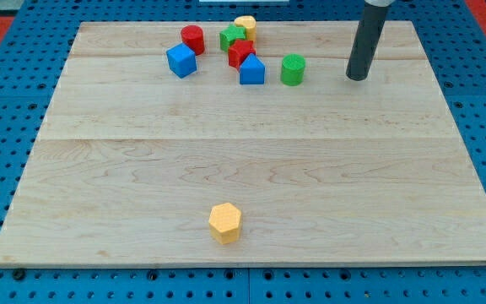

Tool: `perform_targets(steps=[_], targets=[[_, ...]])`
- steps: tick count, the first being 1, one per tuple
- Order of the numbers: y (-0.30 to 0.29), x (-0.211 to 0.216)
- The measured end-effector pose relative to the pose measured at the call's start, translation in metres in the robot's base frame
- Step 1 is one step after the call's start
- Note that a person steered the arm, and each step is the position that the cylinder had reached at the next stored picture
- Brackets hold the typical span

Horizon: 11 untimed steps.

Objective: Slide the yellow hexagon to the center left

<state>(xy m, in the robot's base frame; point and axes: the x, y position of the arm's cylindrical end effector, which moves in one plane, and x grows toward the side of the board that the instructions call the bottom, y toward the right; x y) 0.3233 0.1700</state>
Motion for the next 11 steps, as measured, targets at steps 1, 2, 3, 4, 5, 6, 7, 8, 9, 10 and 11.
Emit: perform_targets(steps=[1, 2, 3, 4, 5, 6, 7, 8, 9, 10, 11], targets=[[-0.001, 0.038], [-0.008, 0.152], [-0.037, 0.268], [-0.061, 0.295], [-0.133, 0.282], [-0.206, 0.258], [-0.276, 0.215], [-0.298, 0.202], [-0.347, 0.207], [-0.383, 0.167], [-0.407, 0.114]])
